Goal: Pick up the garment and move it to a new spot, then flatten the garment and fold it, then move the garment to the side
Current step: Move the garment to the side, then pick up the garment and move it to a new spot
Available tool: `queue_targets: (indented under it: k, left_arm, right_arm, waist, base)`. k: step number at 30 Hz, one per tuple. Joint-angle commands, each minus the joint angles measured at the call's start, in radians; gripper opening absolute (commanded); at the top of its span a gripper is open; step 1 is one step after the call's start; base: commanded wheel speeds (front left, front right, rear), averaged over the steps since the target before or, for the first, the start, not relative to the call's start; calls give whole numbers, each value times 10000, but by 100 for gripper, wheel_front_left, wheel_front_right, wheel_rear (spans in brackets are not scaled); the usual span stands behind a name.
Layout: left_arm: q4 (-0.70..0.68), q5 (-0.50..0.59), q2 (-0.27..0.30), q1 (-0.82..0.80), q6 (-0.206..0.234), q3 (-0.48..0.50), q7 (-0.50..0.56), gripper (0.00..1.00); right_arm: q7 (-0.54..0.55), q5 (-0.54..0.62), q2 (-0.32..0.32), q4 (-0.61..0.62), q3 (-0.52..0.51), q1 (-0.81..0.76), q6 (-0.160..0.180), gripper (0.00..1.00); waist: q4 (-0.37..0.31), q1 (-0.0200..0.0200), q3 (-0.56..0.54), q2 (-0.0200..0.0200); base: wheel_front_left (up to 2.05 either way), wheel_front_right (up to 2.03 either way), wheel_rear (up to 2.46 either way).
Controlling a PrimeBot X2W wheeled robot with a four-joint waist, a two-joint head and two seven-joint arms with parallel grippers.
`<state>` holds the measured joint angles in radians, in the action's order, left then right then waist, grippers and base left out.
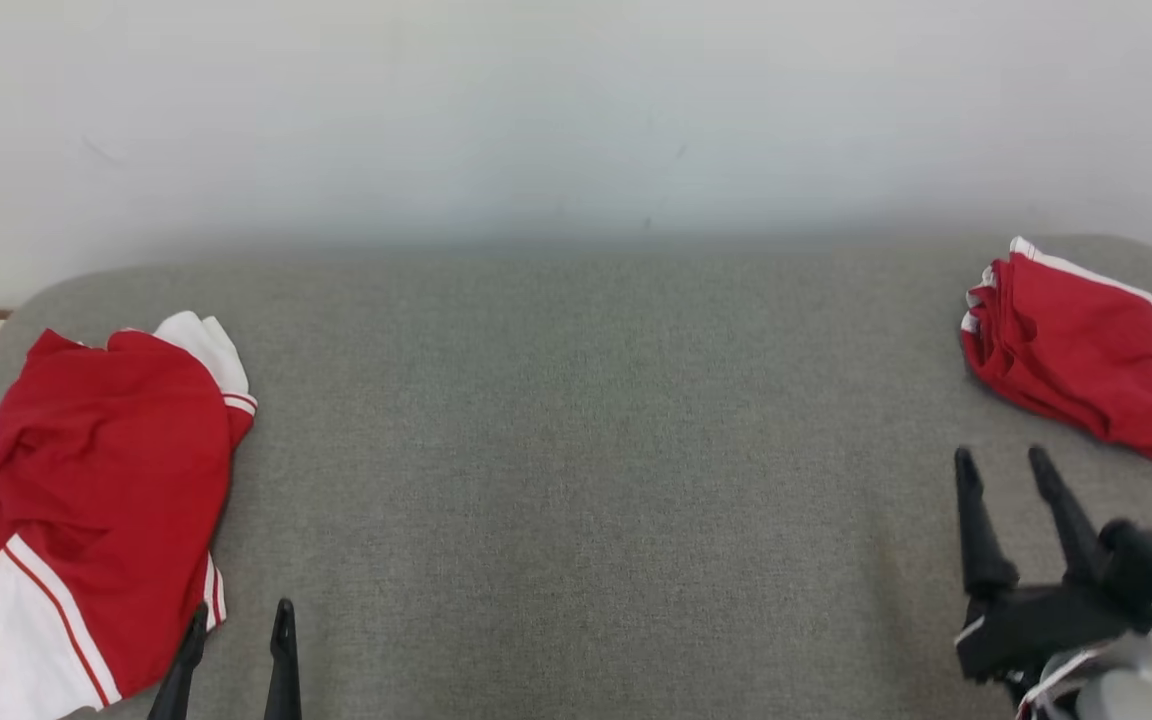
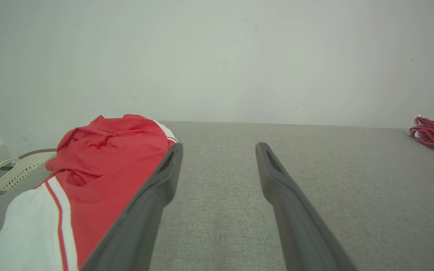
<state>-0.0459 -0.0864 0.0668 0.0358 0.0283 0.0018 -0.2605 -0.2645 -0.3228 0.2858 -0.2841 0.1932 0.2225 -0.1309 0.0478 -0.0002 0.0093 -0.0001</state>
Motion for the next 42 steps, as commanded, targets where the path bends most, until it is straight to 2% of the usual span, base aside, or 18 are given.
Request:
queue_targets:
  k: [1, 7, 13, 25, 42]
  left_arm:
    - [23, -73, 11, 179, 17, 71, -31, 100]
    - [132, -100, -13, 332, 19, 191, -31, 100]
    - [273, -97, -36, 447, 79, 287, -31, 100]
    - [595, -33, -73, 260, 92, 385, -32, 100]
    - [720, 57, -101, 202, 63, 491, -32, 100]
  right_arm:
    - [-18, 258, -206, 200, -62, -336, 3, 100]
    - [-19, 1086, -1045, 773, -385, -1416, 3, 100]
    - [-18, 1657, -1487, 1027, -504, -1881, 3, 100]
    - [-6, 1880, -1726, 829, -622, -1987, 3, 100]
    - [-4, 1831, -1703, 704, -620, -2023, 3, 100]
  waist:
    - [46, 2, -196, 1]
    - [35, 2, -337, 1]
    - [13, 2, -402, 1]
    - [45, 2, -544, 1]
    - [262, 2, -536, 1]
  base:
    - [0, 0, 0]
    - [0, 0, 0]
    - [0, 0, 0]
    - [0, 0, 0]
    - [0, 0, 0]
